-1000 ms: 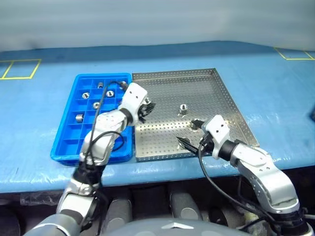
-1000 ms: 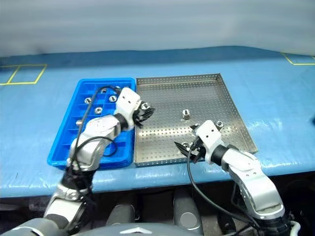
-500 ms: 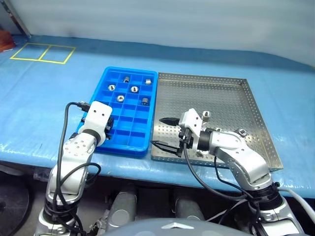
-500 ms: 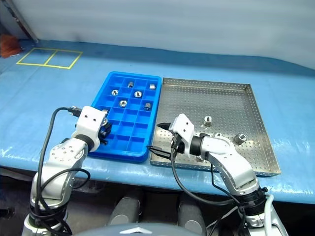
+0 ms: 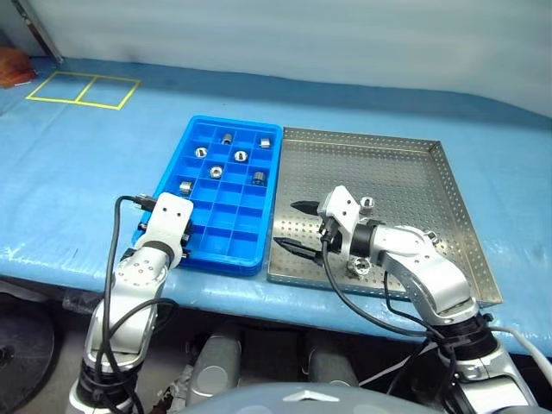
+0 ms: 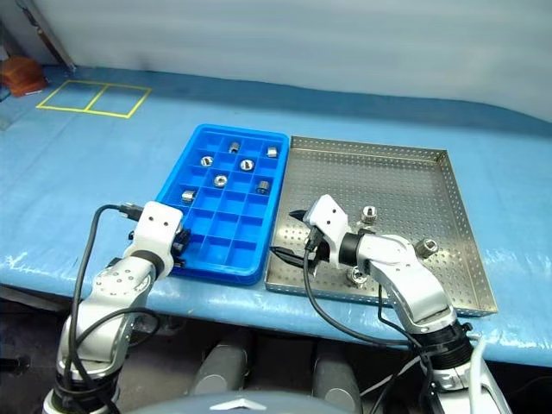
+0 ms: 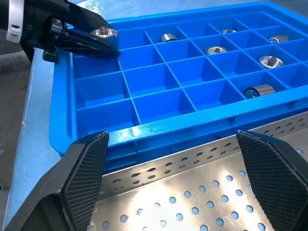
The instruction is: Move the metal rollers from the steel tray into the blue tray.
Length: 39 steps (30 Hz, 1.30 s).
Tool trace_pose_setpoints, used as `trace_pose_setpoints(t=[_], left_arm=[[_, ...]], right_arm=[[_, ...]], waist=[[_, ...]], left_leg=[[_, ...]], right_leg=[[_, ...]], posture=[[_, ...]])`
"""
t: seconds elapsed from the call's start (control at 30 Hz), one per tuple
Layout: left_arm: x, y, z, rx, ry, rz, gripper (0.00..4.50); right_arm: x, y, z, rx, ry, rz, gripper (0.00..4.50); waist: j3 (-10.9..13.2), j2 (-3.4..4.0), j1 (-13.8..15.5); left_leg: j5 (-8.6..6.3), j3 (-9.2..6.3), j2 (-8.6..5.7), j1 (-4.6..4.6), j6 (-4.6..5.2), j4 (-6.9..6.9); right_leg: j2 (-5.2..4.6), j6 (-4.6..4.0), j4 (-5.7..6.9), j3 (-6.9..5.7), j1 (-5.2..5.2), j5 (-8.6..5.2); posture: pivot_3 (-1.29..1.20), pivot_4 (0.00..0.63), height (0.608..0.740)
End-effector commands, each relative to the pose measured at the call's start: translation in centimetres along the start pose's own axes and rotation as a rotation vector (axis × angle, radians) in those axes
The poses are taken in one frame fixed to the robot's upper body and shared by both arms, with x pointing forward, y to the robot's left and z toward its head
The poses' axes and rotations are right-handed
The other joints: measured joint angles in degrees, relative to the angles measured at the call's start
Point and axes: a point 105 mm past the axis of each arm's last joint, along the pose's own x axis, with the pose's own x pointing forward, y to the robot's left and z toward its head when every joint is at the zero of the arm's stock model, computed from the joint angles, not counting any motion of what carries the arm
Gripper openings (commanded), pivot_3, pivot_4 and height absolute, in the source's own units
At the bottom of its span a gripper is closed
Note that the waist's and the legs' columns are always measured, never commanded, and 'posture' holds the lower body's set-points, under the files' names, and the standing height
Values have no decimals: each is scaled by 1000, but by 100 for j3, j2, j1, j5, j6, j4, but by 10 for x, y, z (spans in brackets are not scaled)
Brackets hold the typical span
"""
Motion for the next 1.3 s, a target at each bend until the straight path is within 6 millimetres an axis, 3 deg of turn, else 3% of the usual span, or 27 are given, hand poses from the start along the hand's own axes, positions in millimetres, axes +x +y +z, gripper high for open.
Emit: trace_pose_setpoints(t=[0.03,0.13,0.33,0.6,0.8,1.03,1.3], left_arm=[[-10,14,9,0,-50,65,1849],[-9,15,7,12,-46,59,1849],[-9,6,17,-17,-102,17,3735],[-28,-66,86,-99,-481,-450,3735],[-11,-127,113,-9,-541,-761,3735],[0,-168,116,177,-540,-964,3735],[1,-182,107,255,-529,-1042,3735]], right_arm=[[-2,-6,13,-40,-46,-22,4500],[0,-8,13,-49,-45,-26,4500],[0,-10,14,-56,-51,-50,4500],[-11,-14,16,-64,-47,-111,4500],[-44,-26,4,-50,24,-295,4500],[-91,-19,-15,20,106,-501,4500],[-103,-7,-24,92,109,-589,4500]], waist=[[0,0,26],[0,0,48],[0,0,51],[0,0,39],[-3,5,-78],[-6,9,-562],[-11,18,-1112]], left_leg=[[0,0,0,0,0,-1],[0,0,0,0,0,-1],[-1,1,0,0,-1,-3],[0,4,-1,-1,-5,-3],[1,13,-4,-4,-4,7],[-5,23,-5,-10,1,7],[-6,31,6,2,2,27]], right_leg=[[0,0,-2,0,0,0],[0,0,-2,-1,0,0],[-2,0,-7,-1,0,0],[-5,-1,-8,-2,1,-1],[-8,0,-10,1,3,0],[-9,3,-14,11,0,-2],[-2,5,4,19,1,-1]], posture=[[330,150,740],[335,150,740],[321,150,740],[218,150,740],[51,150,740],[-114,150,740],[-201,150,740]])
